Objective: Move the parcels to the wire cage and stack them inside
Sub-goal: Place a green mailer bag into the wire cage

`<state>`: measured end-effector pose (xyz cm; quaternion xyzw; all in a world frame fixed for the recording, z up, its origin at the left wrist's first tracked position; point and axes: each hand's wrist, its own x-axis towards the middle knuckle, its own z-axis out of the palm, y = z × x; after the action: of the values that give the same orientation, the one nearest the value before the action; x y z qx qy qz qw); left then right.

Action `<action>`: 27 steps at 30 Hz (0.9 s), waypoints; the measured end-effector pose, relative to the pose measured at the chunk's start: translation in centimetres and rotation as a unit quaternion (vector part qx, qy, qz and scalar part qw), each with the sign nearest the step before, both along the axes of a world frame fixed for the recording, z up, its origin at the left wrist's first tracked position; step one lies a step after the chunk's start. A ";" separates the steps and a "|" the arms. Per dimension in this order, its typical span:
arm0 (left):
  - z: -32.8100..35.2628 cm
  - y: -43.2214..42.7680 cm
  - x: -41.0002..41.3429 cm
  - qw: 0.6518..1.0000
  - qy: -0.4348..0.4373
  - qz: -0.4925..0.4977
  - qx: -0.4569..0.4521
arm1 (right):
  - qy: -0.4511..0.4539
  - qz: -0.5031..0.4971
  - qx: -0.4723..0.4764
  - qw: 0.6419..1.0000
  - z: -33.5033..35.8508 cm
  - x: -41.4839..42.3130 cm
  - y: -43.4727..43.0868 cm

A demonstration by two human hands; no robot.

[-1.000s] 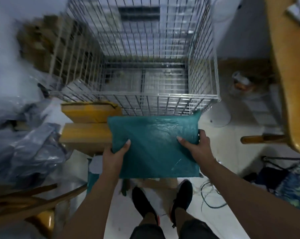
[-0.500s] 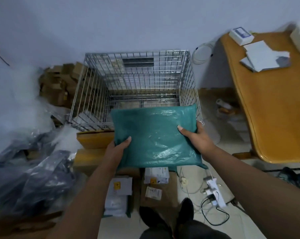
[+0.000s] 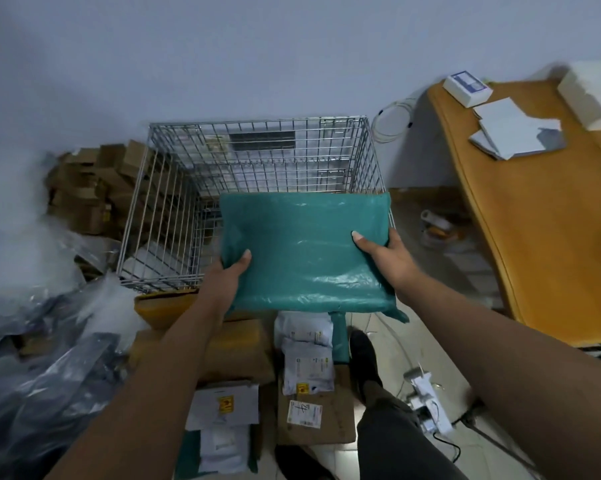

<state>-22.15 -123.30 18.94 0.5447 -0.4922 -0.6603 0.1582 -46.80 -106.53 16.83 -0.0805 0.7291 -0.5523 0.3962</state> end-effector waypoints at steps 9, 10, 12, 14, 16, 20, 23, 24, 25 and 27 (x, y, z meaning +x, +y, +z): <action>-3.5 -7.6 -9.0 0.999 -0.039 0.020 0.004 | -0.018 0.011 0.041 0.999 -5.9 -9.0 -8.7; -4.5 -8.6 -10.2 0.998 -0.053 0.024 0.006 | -0.024 0.014 0.044 0.999 -7.1 -10.2 -9.7; -6.7 -10.5 -12.4 0.996 -0.083 0.027 0.013 | -0.028 0.011 0.054 0.998 -9.8 -12.4 -11.7; -9.7 -12.2 -14.4 0.994 -0.099 0.033 0.031 | -0.032 0.015 0.064 0.997 -12.9 -14.2 -13.4; -13.3 -13.4 -15.9 0.990 -0.122 0.029 0.060 | -0.032 0.025 0.084 0.996 -16.2 -15.4 -14.5; -21.3 -15.7 -17.6 0.983 -0.157 0.029 0.088 | -0.028 0.028 0.108 0.993 -23.3 -16.9 -16.1; -27.0 -16.6 -18.2 0.978 -0.181 0.010 0.102 | -0.033 0.028 0.131 0.990 -27.7 -17.5 -16.5; -28.6 -16.8 -18.3 0.977 -0.183 -0.002 0.104 | -0.032 0.029 0.141 0.989 -29.0 -17.6 -16.6; -30.2 -17.0 -18.5 0.977 -0.189 -0.018 0.100 | -0.031 0.030 0.154 0.987 -30.1 -17.8 -16.7; -33.1 -17.4 -18.7 0.971 -0.215 -0.058 0.085 | -0.027 0.034 0.181 0.983 -32.3 -18.0 -17.0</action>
<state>-40.89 -140.72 -14.15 0.6558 -0.4875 -0.5752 -0.0372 -64.81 -123.53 -15.44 -0.0172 0.8028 -0.3998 0.4421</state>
